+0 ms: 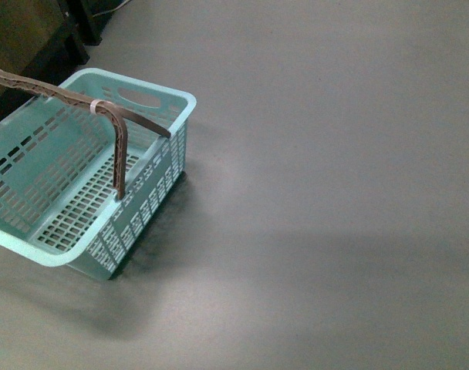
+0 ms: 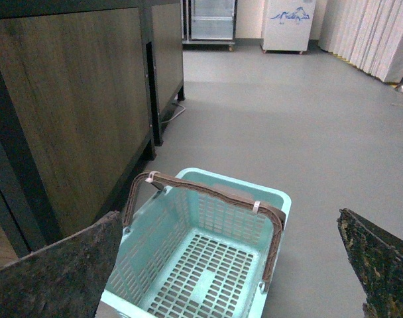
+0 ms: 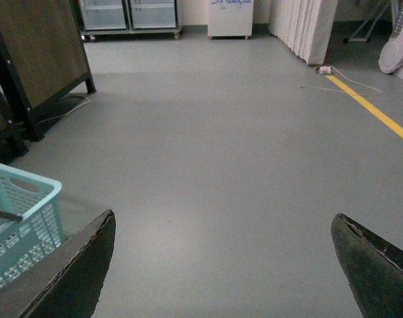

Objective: Pick lemon and mango into basket

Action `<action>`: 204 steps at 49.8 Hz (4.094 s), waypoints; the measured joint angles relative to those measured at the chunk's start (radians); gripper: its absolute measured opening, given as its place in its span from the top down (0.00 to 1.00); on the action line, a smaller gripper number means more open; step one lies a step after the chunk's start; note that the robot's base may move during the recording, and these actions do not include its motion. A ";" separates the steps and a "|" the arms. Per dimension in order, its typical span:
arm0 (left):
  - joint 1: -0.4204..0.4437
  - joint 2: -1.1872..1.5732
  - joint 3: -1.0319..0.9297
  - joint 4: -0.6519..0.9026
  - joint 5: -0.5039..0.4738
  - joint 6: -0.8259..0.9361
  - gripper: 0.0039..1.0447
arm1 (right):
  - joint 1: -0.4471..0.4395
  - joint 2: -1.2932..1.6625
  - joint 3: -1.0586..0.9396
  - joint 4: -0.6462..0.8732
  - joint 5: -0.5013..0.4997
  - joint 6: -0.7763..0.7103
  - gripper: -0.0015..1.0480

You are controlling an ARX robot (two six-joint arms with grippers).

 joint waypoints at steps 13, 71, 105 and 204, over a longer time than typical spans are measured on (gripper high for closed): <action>0.000 0.000 0.000 0.000 0.000 0.000 0.06 | 0.000 0.000 0.000 0.000 0.000 0.000 0.08; 0.020 2.018 0.783 0.694 0.076 -1.091 0.06 | 0.000 0.000 0.000 0.000 -0.003 0.000 0.08; -0.002 2.459 1.442 0.448 0.058 -1.186 0.09 | 0.000 0.000 0.000 0.000 -0.002 0.000 0.08; -0.116 1.049 0.822 -0.051 -0.047 -1.464 0.73 | 0.000 0.000 0.000 0.000 -0.003 0.000 0.08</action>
